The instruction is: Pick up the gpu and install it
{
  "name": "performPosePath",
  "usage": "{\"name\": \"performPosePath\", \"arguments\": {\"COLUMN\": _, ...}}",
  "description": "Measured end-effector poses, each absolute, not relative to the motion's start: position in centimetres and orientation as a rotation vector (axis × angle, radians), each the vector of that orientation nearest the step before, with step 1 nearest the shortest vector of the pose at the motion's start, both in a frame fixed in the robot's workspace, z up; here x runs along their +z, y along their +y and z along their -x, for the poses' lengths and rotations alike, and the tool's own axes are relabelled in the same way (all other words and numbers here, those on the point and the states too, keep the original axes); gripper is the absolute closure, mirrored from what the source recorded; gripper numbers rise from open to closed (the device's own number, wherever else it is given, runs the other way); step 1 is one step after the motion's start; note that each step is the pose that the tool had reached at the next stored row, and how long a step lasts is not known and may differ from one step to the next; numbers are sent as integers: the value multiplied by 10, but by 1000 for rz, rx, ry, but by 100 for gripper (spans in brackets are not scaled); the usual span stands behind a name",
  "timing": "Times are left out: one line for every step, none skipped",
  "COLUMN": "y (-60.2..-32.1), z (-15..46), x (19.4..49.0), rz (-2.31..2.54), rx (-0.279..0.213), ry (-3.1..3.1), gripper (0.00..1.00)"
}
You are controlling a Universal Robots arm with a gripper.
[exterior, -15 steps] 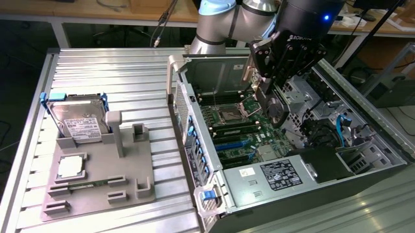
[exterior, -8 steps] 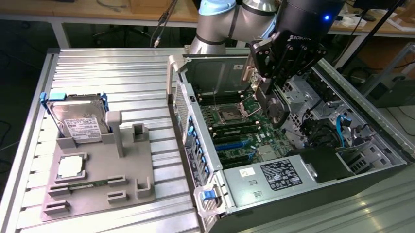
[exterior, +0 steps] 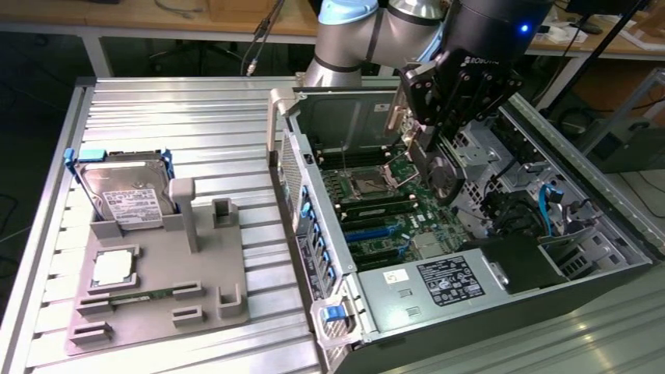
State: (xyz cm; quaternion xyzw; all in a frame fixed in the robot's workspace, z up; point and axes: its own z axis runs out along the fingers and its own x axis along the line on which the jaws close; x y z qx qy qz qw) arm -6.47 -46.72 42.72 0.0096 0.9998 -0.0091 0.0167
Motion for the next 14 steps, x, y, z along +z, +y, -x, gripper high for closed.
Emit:
{"name": "performPosePath", "arguments": {"y": -467, "z": 65, "x": 427, "rz": -26, "rx": -28, "ry": 3108, "gripper": 73}}
{"name": "performPosePath", "arguments": {"y": -467, "z": 65, "x": 427, "rz": -24, "rx": -28, "ry": 3108, "gripper": 73}}
{"name": "performPosePath", "arguments": {"y": -467, "z": 65, "x": 427, "rz": -21, "rx": -28, "ry": 3108, "gripper": 73}}
{"name": "performPosePath", "arguments": {"y": -467, "z": 65, "x": 427, "rz": -19, "rx": -28, "ry": 3108, "gripper": 73}}
{"name": "performPosePath", "arguments": {"y": -467, "z": 65, "x": 427, "rz": -18, "rx": -28, "ry": 3108, "gripper": 73}}
{"name": "performPosePath", "arguments": {"y": -467, "z": 65, "x": 427, "rz": -18, "rx": -28, "ry": 3108, "gripper": 73}}
{"name": "performPosePath", "arguments": {"y": -467, "z": 65, "x": 427, "rz": -17, "rx": -28, "ry": 3108, "gripper": 73}}
{"name": "performPosePath", "arguments": {"y": -467, "z": 65, "x": 427, "rz": -17, "rx": -28, "ry": 3108, "gripper": 73}}
{"name": "performPosePath", "arguments": {"y": -467, "z": 65, "x": 427, "rz": -17, "rx": -28, "ry": 3108, "gripper": 73}}
{"name": "performPosePath", "arguments": {"y": -467, "z": 65, "x": 427, "rz": -17, "rx": -28, "ry": 3108, "gripper": 73}}
{"name": "performPosePath", "arguments": {"y": -467, "z": 65, "x": 427, "rz": -17, "rx": -28, "ry": 3108, "gripper": 73}}
{"name": "performPosePath", "arguments": {"y": -467, "z": 65, "x": 427, "rz": -17, "rx": -28, "ry": 3108, "gripper": 73}}
{"name": "performPosePath", "arguments": {"y": -467, "z": 65, "x": 427, "rz": -17, "rx": -28, "ry": 3108, "gripper": 73}}
{"name": "performPosePath", "arguments": {"y": -467, "z": 65, "x": 427, "rz": -17, "rx": -28, "ry": 3108, "gripper": 73}}
